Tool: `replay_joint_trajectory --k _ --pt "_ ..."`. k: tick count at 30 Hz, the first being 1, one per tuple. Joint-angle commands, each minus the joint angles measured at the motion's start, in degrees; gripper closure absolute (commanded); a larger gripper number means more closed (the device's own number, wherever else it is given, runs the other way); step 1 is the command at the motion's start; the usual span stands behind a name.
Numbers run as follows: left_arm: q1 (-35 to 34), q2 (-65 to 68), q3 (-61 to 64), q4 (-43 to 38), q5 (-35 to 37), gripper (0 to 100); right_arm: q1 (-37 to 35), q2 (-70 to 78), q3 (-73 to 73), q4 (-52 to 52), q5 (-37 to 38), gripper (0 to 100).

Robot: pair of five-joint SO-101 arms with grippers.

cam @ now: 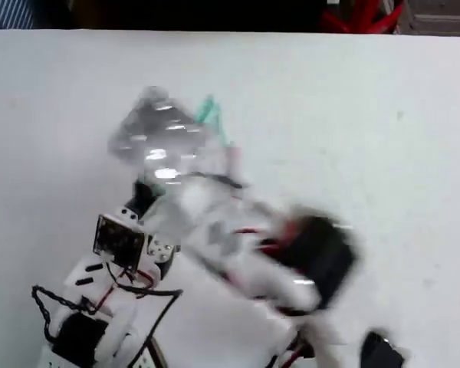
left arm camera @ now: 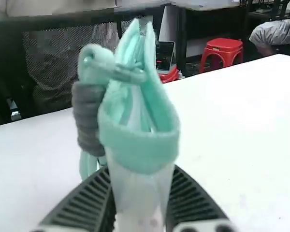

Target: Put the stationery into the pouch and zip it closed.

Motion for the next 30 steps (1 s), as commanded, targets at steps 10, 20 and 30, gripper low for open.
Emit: replay_joint_trajectory --k 10,20,30 --pt "0.40 -0.04 -3.25 -0.26 -0.62 98 17.45 5.32 -4.48 6.90 42.81 72.4" --pt "0.40 -0.04 -3.16 -0.26 -0.62 98 16.22 15.52 -4.57 5.85 54.59 72.3" --pt "0.48 -0.04 -3.08 -0.26 -0.62 98 14.81 21.49 -7.56 7.08 66.81 76.7"
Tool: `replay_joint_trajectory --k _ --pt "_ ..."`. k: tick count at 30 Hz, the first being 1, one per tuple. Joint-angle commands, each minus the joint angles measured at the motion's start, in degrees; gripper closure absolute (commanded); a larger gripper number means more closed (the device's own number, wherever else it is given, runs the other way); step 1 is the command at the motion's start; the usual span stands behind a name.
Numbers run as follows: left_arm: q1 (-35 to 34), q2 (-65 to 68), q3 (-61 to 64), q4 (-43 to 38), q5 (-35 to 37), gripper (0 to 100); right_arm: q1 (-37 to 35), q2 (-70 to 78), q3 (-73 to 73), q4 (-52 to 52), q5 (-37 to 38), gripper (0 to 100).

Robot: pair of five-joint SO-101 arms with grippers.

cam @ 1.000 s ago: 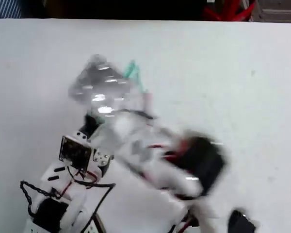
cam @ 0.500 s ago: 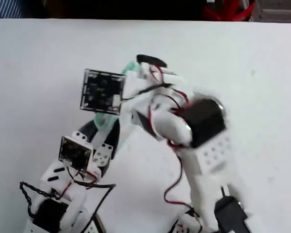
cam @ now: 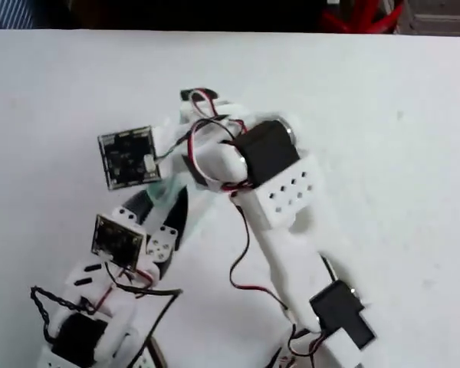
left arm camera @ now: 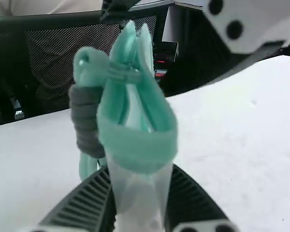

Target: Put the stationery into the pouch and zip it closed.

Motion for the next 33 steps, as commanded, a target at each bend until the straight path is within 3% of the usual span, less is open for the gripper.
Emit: replay_joint_trajectory --k 1,3,4,5,7,10,12,15,21,25,28,33 --pt "0.84 -0.04 -2.99 -0.26 -0.62 98 0.57 0.22 0.00 0.22 7.38 82.1" --pt "0.75 -0.04 -2.99 -0.26 -0.62 98 1.54 0.22 0.35 0.22 8.97 96.8" --pt "0.66 -0.04 -3.16 -0.35 -0.62 98 2.07 0.13 0.70 0.22 9.05 99.4" --pt "0.66 -0.04 -3.16 -0.53 -0.62 98 2.77 0.13 0.79 0.31 9.14 95.7" --pt "0.48 -0.04 -3.16 -0.62 -0.26 96 3.38 -0.75 1.67 0.31 9.14 98.5" --pt "-0.75 -0.13 -3.78 -0.18 0.97 87 3.56 -4.18 5.71 0.31 9.23 97.9" --pt "-3.91 -0.13 -5.89 1.32 6.07 80 3.56 -7.16 9.41 0.31 8.53 97.8" --pt "-8.48 -0.13 -13.01 7.74 10.64 75 3.38 -10.15 11.08 -0.13 -1.14 97.8" --pt "-10.07 0.13 -28.22 22.33 2.64 73 2.68 -13.41 11.43 -0.04 -19.25 97.8" --pt "-10.33 0.48 -33.85 24.26 1.05 73 1.45 -15.78 11.34 0.04 -29.10 97.8" --pt "-10.42 6.11 -36.92 23.21 1.49 74 -0.31 -18.95 12.13 0.04 -32.70 97.8" --pt "-10.95 29.32 -52.04 24.79 6.07 77 -3.56 -23.25 18.73 -0.31 -32.88 97.8"
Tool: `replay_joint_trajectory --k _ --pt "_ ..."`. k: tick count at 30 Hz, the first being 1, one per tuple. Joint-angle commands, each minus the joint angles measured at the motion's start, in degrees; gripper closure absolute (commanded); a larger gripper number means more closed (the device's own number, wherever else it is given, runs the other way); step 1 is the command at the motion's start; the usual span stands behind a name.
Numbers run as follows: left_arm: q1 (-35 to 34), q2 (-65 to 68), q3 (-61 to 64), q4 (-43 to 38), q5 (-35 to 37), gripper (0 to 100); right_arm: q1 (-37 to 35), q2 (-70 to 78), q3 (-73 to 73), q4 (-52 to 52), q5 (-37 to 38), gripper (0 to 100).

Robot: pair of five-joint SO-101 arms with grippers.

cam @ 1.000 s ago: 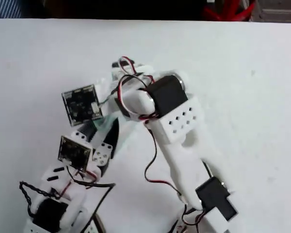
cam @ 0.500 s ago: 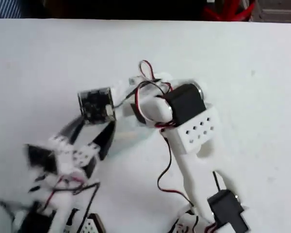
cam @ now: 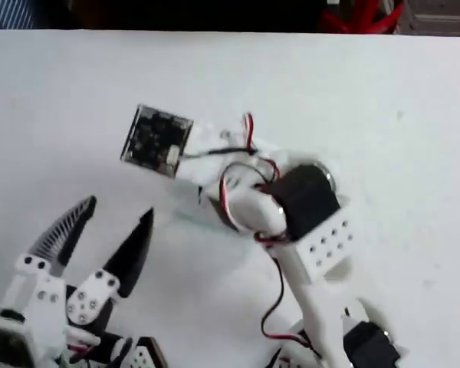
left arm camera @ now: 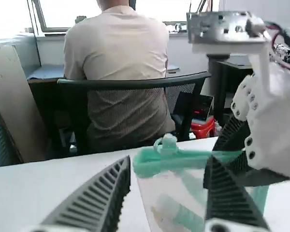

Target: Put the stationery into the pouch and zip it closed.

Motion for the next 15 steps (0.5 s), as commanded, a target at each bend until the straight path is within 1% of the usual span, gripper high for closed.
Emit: replay_joint_trajectory --k 1,6,9,13,14,15 --pt "-0.75 24.13 -16.79 2.37 4.31 78 -2.77 -5.32 3.43 -0.40 -1.05 97.8" --pt "-0.57 43.47 -38.68 10.20 5.10 78 -2.68 -6.29 4.40 -0.22 -1.14 97.8" --pt "-0.57 55.16 -50.90 17.93 5.01 78 -2.68 -6.29 6.07 -0.92 -1.23 97.8" --pt "-0.48 70.20 -66.37 31.21 5.01 78 -2.68 -6.73 8.44 -2.33 -1.32 97.8" --pt "-0.40 73.19 -69.45 33.67 5.01 78 -2.68 -6.73 8.62 -2.33 -1.32 97.8" --pt "0.04 75.47 -71.03 34.11 5.01 78 -2.68 -6.73 8.62 -2.33 -1.32 97.8"
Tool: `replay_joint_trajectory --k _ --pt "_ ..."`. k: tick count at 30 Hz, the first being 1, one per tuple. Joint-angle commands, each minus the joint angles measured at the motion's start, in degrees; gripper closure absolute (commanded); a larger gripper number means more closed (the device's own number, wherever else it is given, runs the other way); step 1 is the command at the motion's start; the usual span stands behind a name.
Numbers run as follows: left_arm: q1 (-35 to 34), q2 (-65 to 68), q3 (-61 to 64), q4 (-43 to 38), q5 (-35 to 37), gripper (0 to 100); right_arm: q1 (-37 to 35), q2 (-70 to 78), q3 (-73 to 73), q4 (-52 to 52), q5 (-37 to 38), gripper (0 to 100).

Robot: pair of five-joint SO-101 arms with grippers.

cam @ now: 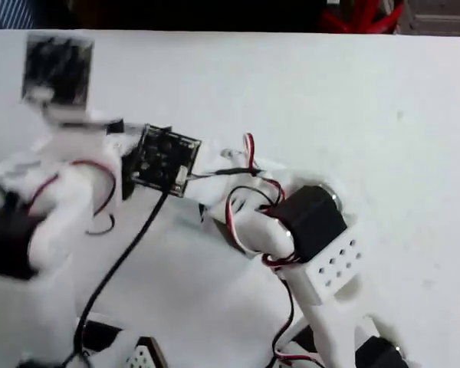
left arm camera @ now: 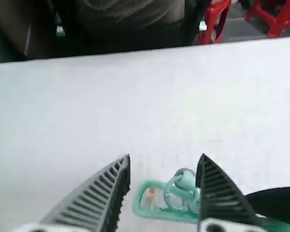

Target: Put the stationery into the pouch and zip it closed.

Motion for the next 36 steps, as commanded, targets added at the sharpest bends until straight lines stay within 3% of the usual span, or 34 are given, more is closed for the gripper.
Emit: replay_joint_trajectory --k 1,7,14,20,27,36 --pt "0.40 12.70 -13.71 7.91 0.70 78 -0.57 -0.75 0.26 -1.19 -0.35 97.8" --pt "3.82 9.10 -11.16 7.74 0.88 78 0.04 -0.75 0.18 -1.19 -0.35 97.8" --pt "4.00 9.45 -0.09 4.57 0.97 78 3.21 -0.75 0.18 -1.19 -0.44 97.8" --pt "7.25 9.63 0.70 3.87 0.70 78 2.95 -0.75 0.18 -0.92 -0.44 97.8" --pt "10.24 9.80 4.57 0.18 -2.55 93 3.12 -0.84 0.18 -0.75 -0.44 97.8" --pt "9.80 8.92 4.13 -0.44 -3.16 98 3.12 -0.84 0.26 -0.75 -0.44 97.8"
